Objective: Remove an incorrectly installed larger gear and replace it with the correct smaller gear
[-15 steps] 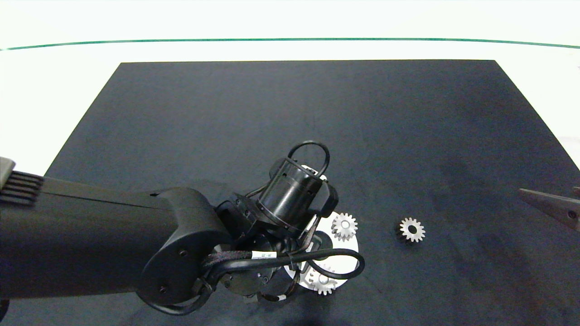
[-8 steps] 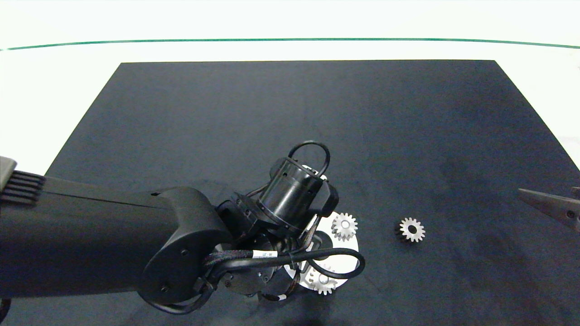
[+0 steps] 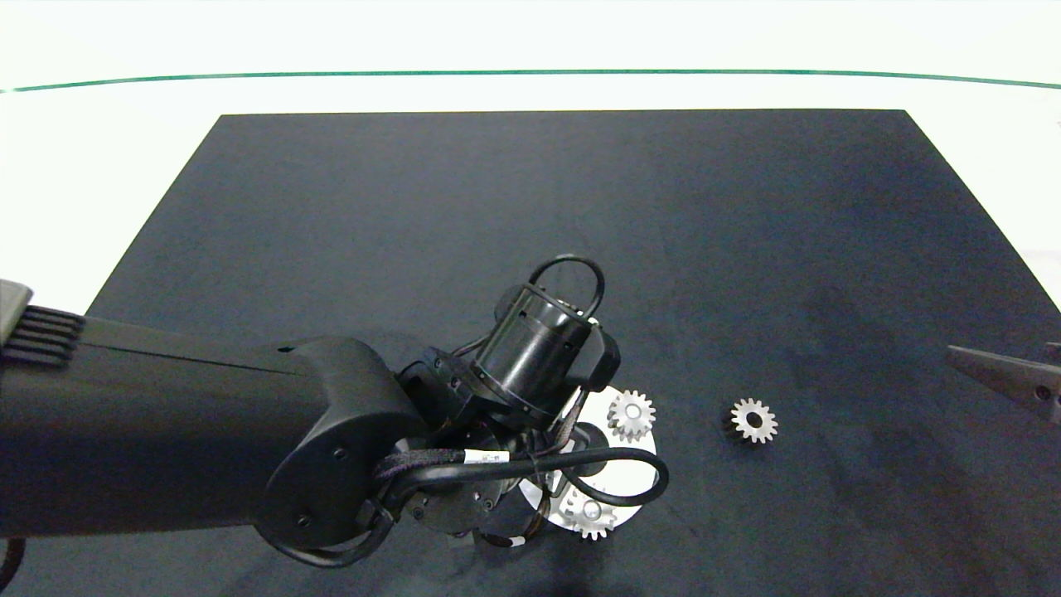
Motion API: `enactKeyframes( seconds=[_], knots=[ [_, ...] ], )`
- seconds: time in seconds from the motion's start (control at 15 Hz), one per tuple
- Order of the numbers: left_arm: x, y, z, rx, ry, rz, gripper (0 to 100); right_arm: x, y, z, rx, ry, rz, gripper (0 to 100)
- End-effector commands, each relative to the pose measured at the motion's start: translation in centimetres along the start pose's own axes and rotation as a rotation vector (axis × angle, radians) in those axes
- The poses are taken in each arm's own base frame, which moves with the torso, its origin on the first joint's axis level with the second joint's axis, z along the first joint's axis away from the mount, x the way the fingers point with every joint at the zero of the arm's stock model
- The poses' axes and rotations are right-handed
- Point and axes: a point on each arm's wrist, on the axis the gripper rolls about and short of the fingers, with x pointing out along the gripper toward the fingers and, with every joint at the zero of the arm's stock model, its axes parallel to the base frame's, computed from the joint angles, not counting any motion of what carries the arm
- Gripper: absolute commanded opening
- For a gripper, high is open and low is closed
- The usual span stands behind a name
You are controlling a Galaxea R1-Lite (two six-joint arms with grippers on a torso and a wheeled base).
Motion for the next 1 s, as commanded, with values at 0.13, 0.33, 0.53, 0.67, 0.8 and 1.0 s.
enactKeyframes(
  seconds=[0.13,0.33,0.53,0.67,0.8,1.0],
  knots=[
    [-0.8,0.3,0.3,-0.002,-0.002,0.003,31,0.1,0.0,0.0,0.000,0.002,0.002,100],
    [-1.5,0.8,0.3,0.000,0.004,0.005,31,0.1,0.0,0.0,0.000,0.000,0.002,100],
    [-2.3,1.0,0.8,-0.010,-0.021,0.001,31,0.1,0.0,0.1,0.000,-0.003,0.001,100],
    [-2.8,1.3,1.1,-0.011,-0.021,0.001,31,0.0,0.0,0.1,0.000,-0.005,0.001,100],
    [-4.0,1.9,1.8,-0.017,-0.028,0.002,31,0.0,0.0,0.1,0.000,-0.006,-0.001,100],
    [-4.6,3.7,1.8,-0.044,-0.024,0.034,31,0.0,0.0,0.1,0.000,-0.006,0.002,100]
  ],
)
